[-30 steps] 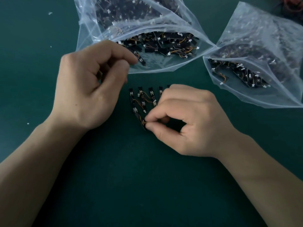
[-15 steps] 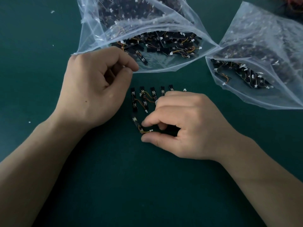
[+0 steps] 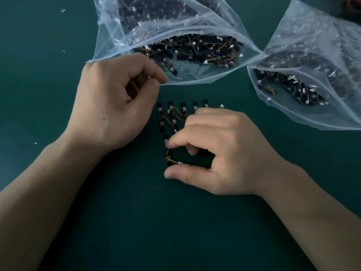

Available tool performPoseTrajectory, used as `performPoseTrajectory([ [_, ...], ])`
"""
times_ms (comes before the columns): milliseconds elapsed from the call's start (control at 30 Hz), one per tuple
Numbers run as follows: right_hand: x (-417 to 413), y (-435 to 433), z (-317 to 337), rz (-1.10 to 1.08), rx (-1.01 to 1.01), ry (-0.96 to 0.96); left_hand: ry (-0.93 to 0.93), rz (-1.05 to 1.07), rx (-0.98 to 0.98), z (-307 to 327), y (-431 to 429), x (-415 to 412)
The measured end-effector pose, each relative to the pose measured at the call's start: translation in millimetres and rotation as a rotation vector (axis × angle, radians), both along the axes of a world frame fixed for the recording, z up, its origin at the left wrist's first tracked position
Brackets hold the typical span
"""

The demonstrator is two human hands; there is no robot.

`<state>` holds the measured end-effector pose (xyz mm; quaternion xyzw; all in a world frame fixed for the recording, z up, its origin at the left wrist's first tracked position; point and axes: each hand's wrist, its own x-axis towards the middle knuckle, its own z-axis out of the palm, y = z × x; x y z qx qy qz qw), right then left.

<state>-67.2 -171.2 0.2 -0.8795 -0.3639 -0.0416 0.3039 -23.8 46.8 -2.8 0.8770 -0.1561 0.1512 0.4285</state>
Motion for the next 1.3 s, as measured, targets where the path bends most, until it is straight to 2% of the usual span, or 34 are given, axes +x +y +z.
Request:
performPoseTrajectory([
  [267, 0.8, 3.0, -1.5, 0.000, -0.077, -0.031, 0.001, 0.007, -0.002, -0.3, 0.3, 0.3],
  [900, 1.0, 3.4, -0.9, 0.010, -0.057, -0.019, -0.030, 0.008, 0.027, 1.8, -1.9, -2.0],
  [1133, 0.5, 2.9, 0.8, -0.002, -0.021, -0.013, -0.159, -0.031, 0.270, 5.6, -4.2, -3.5],
  [1233, -0.1, 3.2, 0.5, -0.002, -0.009, -0.025, -0.015, 0.055, 0.464, 5.4, -8.0, -3.5],
  [1300, -0.3, 3.4, 0.3, -0.007, -0.002, -0.029, 0.104, 0.083, 0.498, 3.8, -8.9, -2.2],
])
